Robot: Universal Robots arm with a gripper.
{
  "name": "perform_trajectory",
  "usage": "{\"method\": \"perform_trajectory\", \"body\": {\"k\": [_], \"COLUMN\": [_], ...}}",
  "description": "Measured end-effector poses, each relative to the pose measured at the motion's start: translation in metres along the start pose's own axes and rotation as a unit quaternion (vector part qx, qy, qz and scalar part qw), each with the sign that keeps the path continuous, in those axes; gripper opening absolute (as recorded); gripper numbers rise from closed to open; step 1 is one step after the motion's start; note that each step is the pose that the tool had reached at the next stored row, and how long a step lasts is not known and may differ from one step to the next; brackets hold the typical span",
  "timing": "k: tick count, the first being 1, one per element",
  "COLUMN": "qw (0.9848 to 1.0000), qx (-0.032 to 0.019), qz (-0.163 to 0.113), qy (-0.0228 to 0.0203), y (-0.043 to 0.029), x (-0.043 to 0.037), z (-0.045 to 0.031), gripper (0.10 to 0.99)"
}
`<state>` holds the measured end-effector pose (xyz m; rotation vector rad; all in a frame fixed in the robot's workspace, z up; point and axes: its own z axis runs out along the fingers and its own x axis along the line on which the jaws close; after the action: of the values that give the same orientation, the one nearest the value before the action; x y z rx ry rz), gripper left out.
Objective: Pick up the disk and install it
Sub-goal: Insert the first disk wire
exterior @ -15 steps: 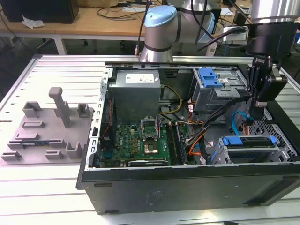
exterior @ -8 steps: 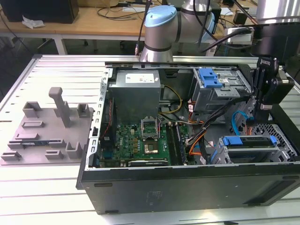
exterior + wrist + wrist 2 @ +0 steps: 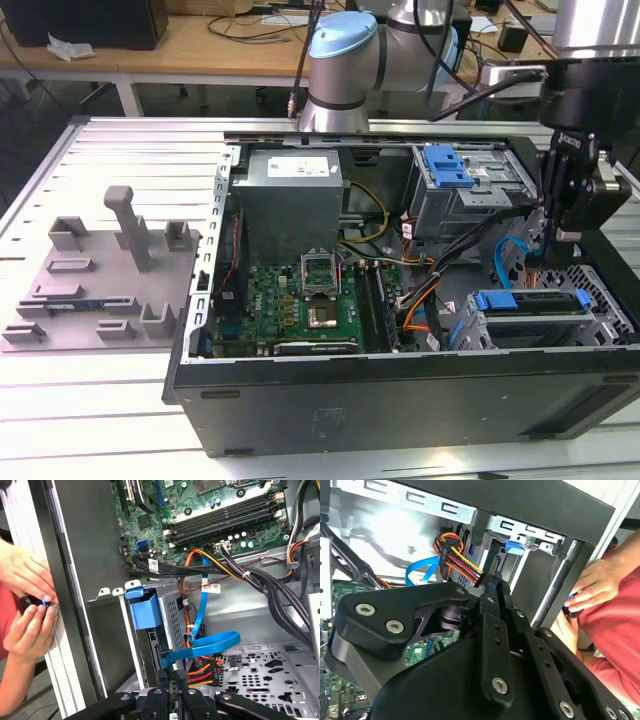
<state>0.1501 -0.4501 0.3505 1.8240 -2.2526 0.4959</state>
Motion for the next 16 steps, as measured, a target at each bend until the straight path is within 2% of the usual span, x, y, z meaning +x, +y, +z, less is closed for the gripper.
{"method": "perform_trajectory", "body": {"k": [3,5,9,16], "qw": [1.0000,0.9999,0.9996,0.9985], "qx": [-0.0002,-0.0012,-0.0005,0.0063], "qz": [-0.001,-0.003,-0.011,-0.035], "qy": [-0.0048,-0.0149,-0.0274,-0.0419], "y": [-0.0006,-0.0006,0.0010,0.0036], "x": [0.0043,0.0076,0.0103,0.0121], "z": [0.0015,0.0026,0.0033,0.0038], "gripper": [0.169,0.169,0.169,0.169]}}
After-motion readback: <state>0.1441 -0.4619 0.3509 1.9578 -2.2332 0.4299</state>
